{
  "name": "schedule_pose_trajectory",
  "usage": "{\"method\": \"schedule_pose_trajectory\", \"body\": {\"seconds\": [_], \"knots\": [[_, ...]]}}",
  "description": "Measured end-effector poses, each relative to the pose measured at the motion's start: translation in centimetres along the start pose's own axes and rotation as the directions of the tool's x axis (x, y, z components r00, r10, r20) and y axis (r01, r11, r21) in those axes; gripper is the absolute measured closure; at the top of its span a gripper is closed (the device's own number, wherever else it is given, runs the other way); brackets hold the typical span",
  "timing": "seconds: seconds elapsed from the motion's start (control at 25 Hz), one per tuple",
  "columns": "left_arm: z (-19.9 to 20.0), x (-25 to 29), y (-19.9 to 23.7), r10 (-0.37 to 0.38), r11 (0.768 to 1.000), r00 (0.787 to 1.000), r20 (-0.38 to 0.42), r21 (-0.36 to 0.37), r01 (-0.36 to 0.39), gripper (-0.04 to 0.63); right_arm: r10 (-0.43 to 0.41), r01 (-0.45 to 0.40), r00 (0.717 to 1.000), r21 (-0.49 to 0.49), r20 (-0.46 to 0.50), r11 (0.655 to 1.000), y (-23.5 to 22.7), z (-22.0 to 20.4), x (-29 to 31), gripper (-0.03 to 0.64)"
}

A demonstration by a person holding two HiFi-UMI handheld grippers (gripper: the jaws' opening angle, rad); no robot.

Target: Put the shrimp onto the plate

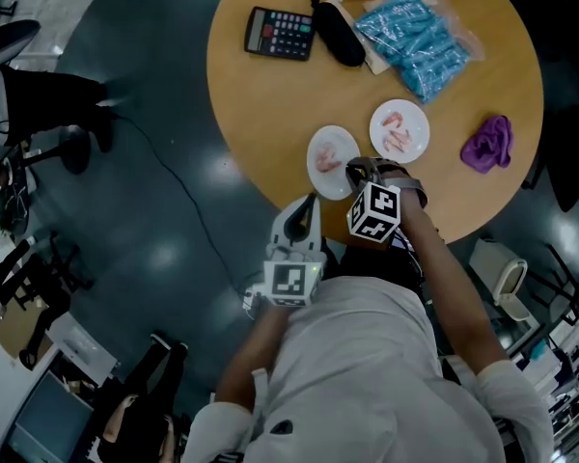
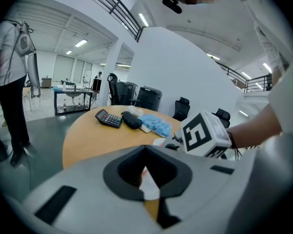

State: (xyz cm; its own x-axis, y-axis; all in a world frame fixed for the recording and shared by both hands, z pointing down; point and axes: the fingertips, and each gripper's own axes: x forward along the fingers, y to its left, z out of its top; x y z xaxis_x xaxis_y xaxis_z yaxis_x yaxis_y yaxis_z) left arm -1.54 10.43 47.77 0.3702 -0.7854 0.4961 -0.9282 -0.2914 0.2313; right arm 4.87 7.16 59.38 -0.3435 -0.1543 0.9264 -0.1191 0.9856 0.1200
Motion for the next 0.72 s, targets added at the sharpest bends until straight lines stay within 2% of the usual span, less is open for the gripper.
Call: {"method": "schedule_pose_trajectory", "body": {"seconds": [0.12, 0.2, 0.4, 0.6, 0.68, 0.72], "knots": [[-0.4, -0.7, 0.6, 0.013, 1.000, 1.000, 0.004, -0.015, -0.013, 0.588, 0.036, -0.043, 0.998, -0.107, -0.059, 0.993, 1.4, 0.6, 1.5, 0.523], [-0.7, -1.2, 1.0, 0.021, 0.999, 1.000, 0.007, -0.025, -0.021, 0.588, 0.030, -0.042, 0.996, -0.147, -0.081, 0.988, 1.6, 0.9, 2.0, 0.508], [-1.1, -1.7, 2.0, 0.038, 0.998, 0.999, 0.010, -0.050, -0.037, 0.588, 0.029, -0.049, 0.992, -0.158, -0.122, 0.986, 1.1, 0.9, 2.8, 0.508], [-1.1, -2.0, 2.3, 0.038, 0.998, 0.999, 0.013, -0.054, -0.038, 0.588, 0.077, -0.101, 0.985, -0.152, -0.156, 0.983, 1.2, 0.6, 3.6, 0.515], [-1.3, -2.0, 2.2, 0.036, 0.998, 0.999, 0.010, -0.054, -0.035, 0.588, 0.077, -0.100, 0.985, -0.148, -0.154, 0.984, 1.2, 0.7, 3.6, 0.573], [-1.3, -2.0, 2.2, 0.034, 0.998, 0.999, 0.008, -0.054, -0.034, 0.588, 0.077, -0.099, 0.985, -0.145, -0.153, 0.984, 1.3, 0.7, 3.6, 0.578]]}}
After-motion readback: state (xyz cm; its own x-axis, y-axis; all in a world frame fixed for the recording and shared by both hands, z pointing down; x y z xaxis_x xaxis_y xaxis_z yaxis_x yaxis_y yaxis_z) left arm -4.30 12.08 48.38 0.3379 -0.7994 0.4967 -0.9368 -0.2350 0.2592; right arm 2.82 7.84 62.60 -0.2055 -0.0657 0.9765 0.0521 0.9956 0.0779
